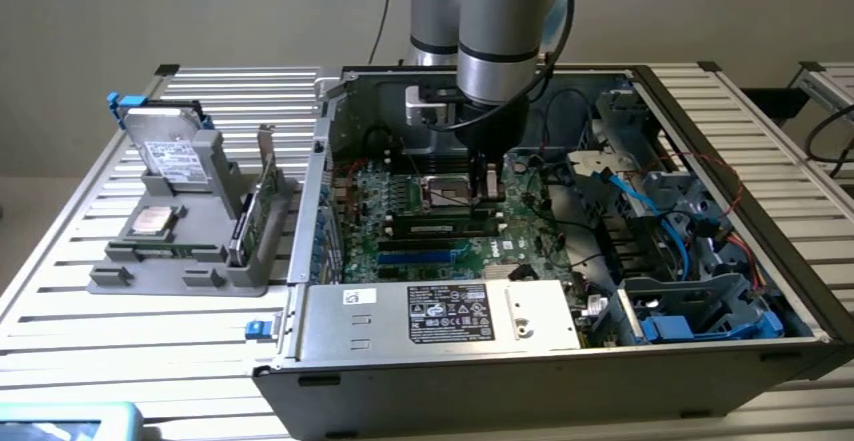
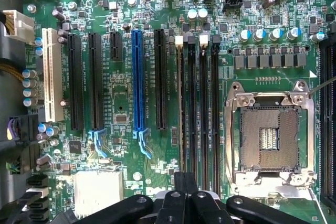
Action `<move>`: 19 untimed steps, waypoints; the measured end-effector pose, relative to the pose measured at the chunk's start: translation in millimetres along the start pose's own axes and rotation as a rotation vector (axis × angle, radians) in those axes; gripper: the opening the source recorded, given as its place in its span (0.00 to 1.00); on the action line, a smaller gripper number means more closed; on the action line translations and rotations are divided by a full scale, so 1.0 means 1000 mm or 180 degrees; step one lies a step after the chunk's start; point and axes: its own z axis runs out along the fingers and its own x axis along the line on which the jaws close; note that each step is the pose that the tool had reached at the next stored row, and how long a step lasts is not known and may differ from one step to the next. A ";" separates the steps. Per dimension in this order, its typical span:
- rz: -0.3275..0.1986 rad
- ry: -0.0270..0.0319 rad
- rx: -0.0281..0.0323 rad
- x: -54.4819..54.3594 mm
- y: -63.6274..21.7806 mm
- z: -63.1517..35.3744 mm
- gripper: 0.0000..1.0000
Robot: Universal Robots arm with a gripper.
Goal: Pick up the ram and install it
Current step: 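Press down the ram until it locks into place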
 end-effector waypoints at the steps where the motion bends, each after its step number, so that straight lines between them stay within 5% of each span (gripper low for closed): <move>1: 0.0000 0.0000 0.0000 0.000 0.0000 0.0001 0.11; 14: 0.0002 -0.0004 0.0001 0.000 0.0007 -0.0026 0.11; 19: 0.0000 -0.0001 0.0000 0.001 0.0150 -0.0095 0.11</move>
